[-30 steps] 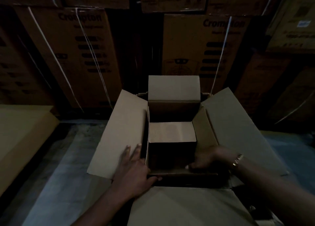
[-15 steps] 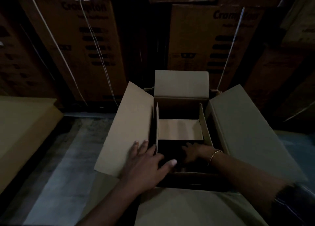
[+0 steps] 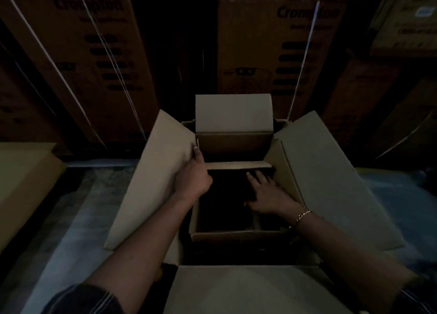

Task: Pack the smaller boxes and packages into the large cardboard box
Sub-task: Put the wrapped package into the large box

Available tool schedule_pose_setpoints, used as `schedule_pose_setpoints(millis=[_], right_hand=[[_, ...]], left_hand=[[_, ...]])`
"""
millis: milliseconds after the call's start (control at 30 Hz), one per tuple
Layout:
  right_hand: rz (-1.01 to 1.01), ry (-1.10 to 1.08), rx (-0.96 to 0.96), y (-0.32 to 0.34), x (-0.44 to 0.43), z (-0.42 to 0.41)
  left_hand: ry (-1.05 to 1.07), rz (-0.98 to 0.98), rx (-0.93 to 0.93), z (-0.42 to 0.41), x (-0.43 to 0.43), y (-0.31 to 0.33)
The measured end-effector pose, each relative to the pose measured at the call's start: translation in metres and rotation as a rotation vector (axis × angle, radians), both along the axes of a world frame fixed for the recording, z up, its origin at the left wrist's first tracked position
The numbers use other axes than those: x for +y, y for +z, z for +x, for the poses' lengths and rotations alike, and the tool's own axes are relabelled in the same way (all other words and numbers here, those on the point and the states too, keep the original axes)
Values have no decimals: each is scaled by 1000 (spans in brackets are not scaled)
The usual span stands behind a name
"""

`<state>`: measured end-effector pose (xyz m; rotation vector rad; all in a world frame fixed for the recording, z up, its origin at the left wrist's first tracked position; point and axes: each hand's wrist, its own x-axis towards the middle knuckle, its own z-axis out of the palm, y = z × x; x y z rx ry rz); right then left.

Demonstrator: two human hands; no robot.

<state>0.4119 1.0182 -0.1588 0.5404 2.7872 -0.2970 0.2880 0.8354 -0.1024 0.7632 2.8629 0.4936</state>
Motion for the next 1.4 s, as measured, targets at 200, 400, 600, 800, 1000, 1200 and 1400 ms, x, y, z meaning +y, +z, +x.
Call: schedule_pose_setpoints(millis=[200,400,600,800,1000,1200,1400], right_hand=[[65,16,15,20,21,-25],[61,9,29,30,35,-43],[42,-4,9,38,48,-58],[23,-15,19,41,51,-67],[29,81,49,55,35,-41],[93,49,342,74,14,27],[-35,-160,397,73,9,71]], left_hand=[[-29,58,1,2,1,-10],[-24,62,28,0,5,-11],[-12,48,26,-2,9,-16],[-33,52,9,-2,8,-19],[-52,56,19,-3,7,-19],[-80,71,-20,2,4,-17],[-93,42,-71,13,0,-11]])
